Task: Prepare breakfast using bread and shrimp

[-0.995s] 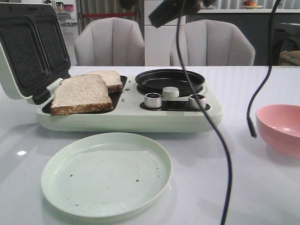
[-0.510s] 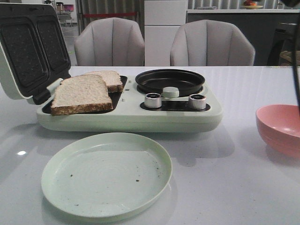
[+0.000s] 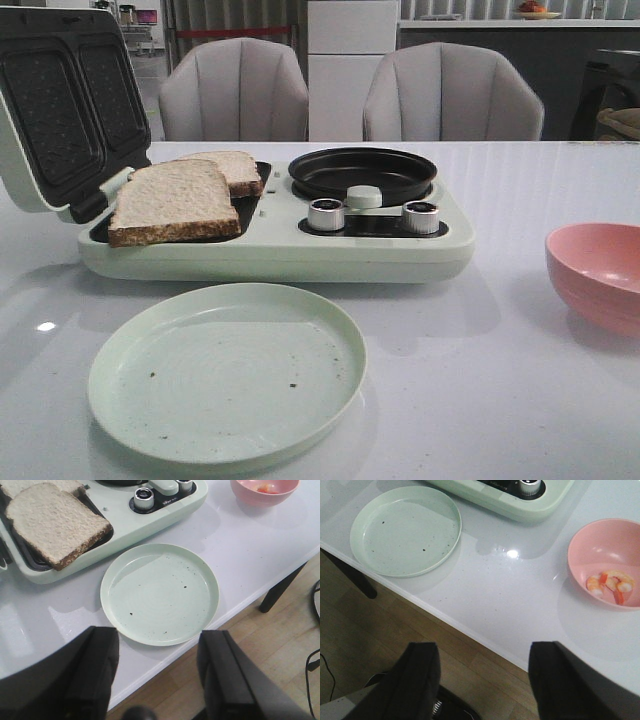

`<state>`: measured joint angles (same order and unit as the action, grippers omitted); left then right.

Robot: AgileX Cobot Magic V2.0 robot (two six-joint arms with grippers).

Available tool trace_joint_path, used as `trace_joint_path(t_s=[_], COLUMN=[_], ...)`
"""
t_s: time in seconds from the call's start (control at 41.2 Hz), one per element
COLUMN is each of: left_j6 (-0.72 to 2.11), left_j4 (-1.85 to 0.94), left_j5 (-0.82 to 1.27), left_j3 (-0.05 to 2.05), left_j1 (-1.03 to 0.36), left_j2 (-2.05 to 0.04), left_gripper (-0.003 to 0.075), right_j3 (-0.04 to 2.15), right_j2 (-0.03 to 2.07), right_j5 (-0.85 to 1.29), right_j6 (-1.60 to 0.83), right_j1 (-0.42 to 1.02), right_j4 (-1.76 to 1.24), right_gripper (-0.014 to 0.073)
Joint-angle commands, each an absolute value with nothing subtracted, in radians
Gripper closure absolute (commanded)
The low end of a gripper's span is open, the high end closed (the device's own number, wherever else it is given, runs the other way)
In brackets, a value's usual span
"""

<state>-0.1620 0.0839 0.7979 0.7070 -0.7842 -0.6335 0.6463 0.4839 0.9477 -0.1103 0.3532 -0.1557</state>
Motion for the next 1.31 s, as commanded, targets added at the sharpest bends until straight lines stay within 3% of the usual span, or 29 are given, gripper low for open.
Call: trace_joint_path(t_s=[0.0,0.412,0.558,0.704,0.776,0.97,1.286], left_j6=[-0.162,-0.162,-0.162,-0.162,-0.162,-0.156,-0.053], left_j4=[0.08,0.082,0.086,0.143,0.157,0.161,0.116], left_j5=[0.725,0.986,1.015,1.011,1.013,1.015,0.931], left_j3=[0.736,0.881,0.933,0.965,0.973,0.98,1.011], left_j1=[-0.79,-0.79,-0.79,-0.785,-0.761,-0.58,-0.055], left_j2=[-0.636,-0.805,-0.9,-0.996,-1.034,-1.084,-1.122], left_gripper=[0.0307,0.0323,0.0406,0.0578,0.0621,0.0616,0.0616], right_j3=[0.654,0.653,0.653,0.653,0.653,0.653,0.653], right_j2=[0.437,0.411,0.411,0.411,0.411,0.411,0.411], right_j5=[0.89,0.891,0.891,0.891,0.891,0.891,0.891], right_j6=[-0.11,-0.11,-0.11,-0.11,-0.11,-0.11,-0.11], right_j1=[0.353,0.353,0.353,0.353,0.353,0.353,0.353], right_j4=[-0.16,-0.16,-0.16,-0.16,-0.16,-0.16,-0.16], right_gripper=[0.01,0.01,0.01,0.01,0.01,0.01,0.01])
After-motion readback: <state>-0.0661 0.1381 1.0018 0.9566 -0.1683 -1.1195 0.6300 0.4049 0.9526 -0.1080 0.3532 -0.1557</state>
